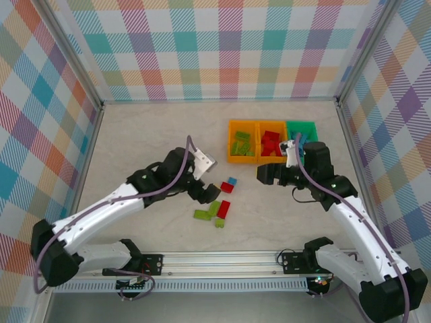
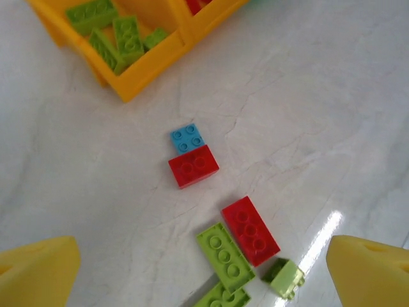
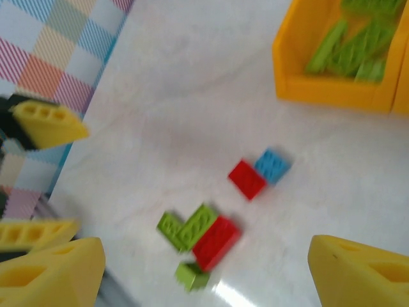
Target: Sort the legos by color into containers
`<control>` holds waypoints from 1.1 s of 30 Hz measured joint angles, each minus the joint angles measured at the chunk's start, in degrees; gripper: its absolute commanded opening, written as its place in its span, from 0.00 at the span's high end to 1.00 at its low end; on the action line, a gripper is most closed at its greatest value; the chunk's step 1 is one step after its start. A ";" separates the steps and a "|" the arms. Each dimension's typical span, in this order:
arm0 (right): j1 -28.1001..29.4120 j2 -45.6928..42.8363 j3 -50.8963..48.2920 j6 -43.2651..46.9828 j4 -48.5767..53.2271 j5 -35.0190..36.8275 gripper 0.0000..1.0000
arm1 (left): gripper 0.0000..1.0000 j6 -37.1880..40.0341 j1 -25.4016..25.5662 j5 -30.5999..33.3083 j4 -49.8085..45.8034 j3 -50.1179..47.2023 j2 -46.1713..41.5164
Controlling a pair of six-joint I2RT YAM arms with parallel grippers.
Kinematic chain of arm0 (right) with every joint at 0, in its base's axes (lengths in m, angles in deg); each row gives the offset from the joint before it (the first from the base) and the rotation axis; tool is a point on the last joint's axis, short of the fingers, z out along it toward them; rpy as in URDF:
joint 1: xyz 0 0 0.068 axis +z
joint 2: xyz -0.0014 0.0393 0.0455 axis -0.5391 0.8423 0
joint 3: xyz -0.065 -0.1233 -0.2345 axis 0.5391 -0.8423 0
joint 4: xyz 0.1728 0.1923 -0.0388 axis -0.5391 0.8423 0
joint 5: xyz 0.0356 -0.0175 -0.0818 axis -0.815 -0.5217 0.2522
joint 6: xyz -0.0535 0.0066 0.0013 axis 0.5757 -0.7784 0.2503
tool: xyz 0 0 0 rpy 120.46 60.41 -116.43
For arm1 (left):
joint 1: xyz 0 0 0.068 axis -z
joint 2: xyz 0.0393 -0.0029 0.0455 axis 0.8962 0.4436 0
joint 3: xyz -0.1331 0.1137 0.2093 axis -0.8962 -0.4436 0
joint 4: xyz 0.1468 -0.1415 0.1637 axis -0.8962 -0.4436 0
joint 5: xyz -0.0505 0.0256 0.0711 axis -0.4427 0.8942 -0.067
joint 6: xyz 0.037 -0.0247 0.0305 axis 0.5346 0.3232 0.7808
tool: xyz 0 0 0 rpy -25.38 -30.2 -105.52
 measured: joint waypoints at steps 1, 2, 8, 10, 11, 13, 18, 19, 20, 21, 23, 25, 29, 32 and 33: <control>0.61 0.24 0.02 -0.39 2.29 -0.17 0.15 | 0.01 -3.04 0.00 0.15 -0.15 1.11 3.06; 1.18 0.52 0.02 -0.66 4.57 -0.20 0.14 | 0.00 -5.73 0.00 0.11 -0.46 2.69 6.43; 2.56 0.68 -0.59 -2.36 10.88 -0.44 0.11 | 0.00 -12.72 0.00 -1.60 -5.68 18.01 27.69; 2.56 0.07 -1.49 -3.06 11.63 -0.37 0.10 | 0.00 -13.81 0.00 -1.53 -6.12 20.94 32.87; 2.56 -0.44 -1.92 -3.39 12.11 -0.24 0.10 | 0.00 -14.45 0.04 -1.51 -6.16 21.64 35.04; 2.56 -1.55 -2.43 -3.89 12.50 -0.09 0.10 | 0.03 -15.34 0.07 -1.42 -6.25 21.92 38.10; 2.56 -2.95 -2.62 -5.07 11.69 0.20 0.09 | 0.10 -16.48 0.11 -0.33 -7.15 23.85 44.30; 2.56 -2.56 -2.62 -5.09 11.28 0.20 0.09 | 0.13 -16.70 0.11 -0.22 -7.15 24.26 45.24; 2.56 -1.97 -2.62 -5.09 10.84 0.22 0.08 | 0.16 -16.90 0.11 -0.09 -7.10 24.41 45.97; 2.56 -1.38 -2.64 -5.14 10.49 0.26 0.08 | 0.20 -16.92 0.13 0.22 -7.13 24.41 46.45; 2.56 0.11 -2.80 -5.40 9.44 0.46 0.07 | 0.30 -17.11 0.35 1.05 -7.17 24.41 46.58; 2.56 0.96 -3.34 -5.92 8.00 0.68 0.06 | 0.37 -17.16 0.37 1.68 -7.21 24.39 46.60; 2.56 1.36 -4.07 -6.40 5.90 0.92 0.05 | 0.52 -17.09 0.44 1.42 -7.34 24.35 46.60; 2.56 1.36 -4.07 -6.40 4.63 1.31 0.04 | 0.53 -16.96 0.44 0.72 -7.21 24.13 46.23; 2.56 1.36 -4.07 -6.43 4.15 1.36 0.04 | 0.53 -16.90 0.44 0.31 -7.10 23.93 46.05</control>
